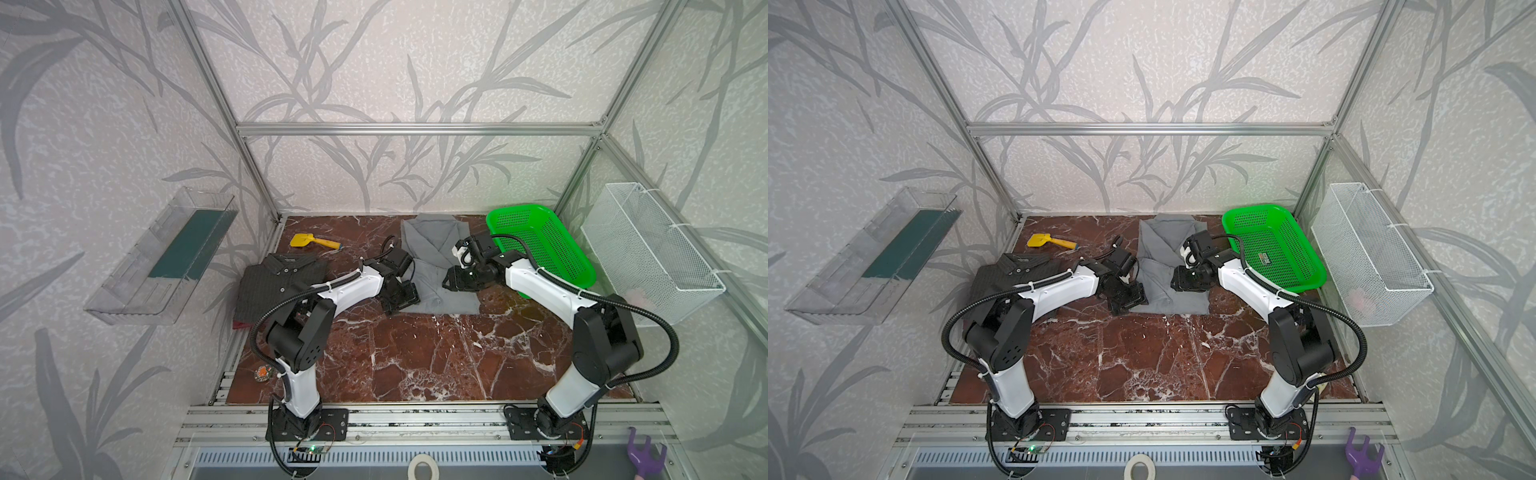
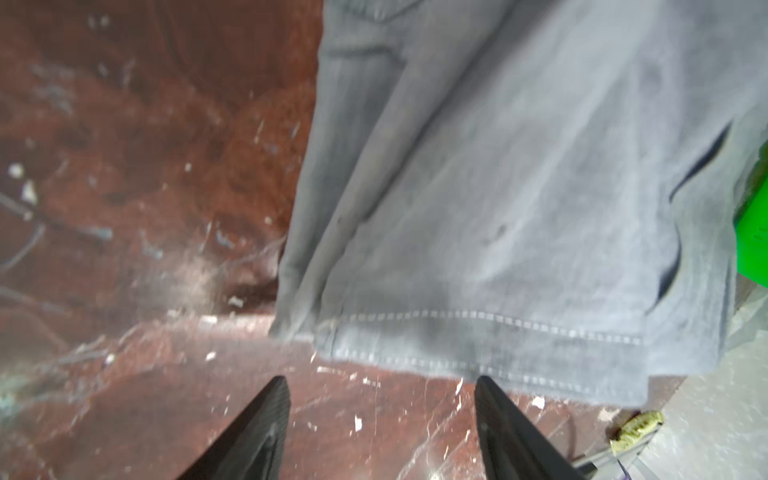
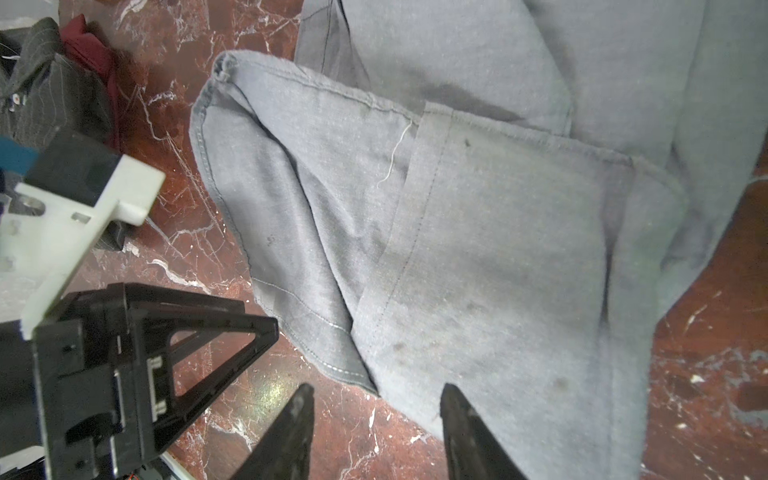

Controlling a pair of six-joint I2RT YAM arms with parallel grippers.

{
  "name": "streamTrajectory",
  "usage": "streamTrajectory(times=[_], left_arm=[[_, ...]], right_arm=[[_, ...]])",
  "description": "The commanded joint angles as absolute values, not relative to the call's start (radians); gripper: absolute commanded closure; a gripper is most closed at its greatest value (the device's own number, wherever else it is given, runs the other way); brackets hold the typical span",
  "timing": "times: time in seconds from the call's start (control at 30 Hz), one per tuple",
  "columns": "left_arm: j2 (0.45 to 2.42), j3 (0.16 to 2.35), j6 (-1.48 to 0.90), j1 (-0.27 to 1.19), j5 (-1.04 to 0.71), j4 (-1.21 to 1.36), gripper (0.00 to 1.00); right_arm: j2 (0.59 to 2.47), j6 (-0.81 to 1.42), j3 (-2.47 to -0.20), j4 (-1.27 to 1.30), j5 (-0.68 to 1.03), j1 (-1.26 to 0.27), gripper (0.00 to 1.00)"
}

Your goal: Fold and stack the long sleeve shirts

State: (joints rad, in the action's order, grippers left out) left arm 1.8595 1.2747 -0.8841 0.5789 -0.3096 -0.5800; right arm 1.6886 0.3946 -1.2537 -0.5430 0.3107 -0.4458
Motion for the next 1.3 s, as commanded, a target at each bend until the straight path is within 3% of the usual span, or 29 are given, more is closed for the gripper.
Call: streamTrajectory(times=[0.0,0.33,0.53,0.7,0.8,0.97,1.27], left_arm=[[1.904,1.318,-0.844,0.578,-0.263,-0.571,0.29],[1.961,1.365,-0.862,0.553,-0.277,-0.516,0.40],[1.972,1.391,-0.849,0.554,-0.285,-0.529,0.53],[1.966,1.418,-0.846,0.547,-0.298,-0.544,0.73],[1.963,1.474,-0.848,0.542,-0.306,-0.569,0.79],[2.006,1.649,-0.838,0.539,-0.307,-0.660,0.84],[2.253,2.044,-0.825,0.524,-0.325,-0.884,0.83]], right_arm=[[1.701,0.374,-1.245,-0.533,0.290,-0.443,0.50],[1.729,0.373,-1.235,-0.520,0.298,-0.437,0.51],[1.730,0.374,-1.210,-0.498,0.307,-0.417,0.51],[1.718,0.390,-1.183,-0.474,0.322,-0.404,0.51],[1.712,0.390,-1.180,-0.475,0.317,-0.401,0.52],[1.676,0.390,-1.180,-0.473,0.307,-0.392,0.52],[1.603,0.394,-1.136,-0.456,0.269,-0.390,0.55]])
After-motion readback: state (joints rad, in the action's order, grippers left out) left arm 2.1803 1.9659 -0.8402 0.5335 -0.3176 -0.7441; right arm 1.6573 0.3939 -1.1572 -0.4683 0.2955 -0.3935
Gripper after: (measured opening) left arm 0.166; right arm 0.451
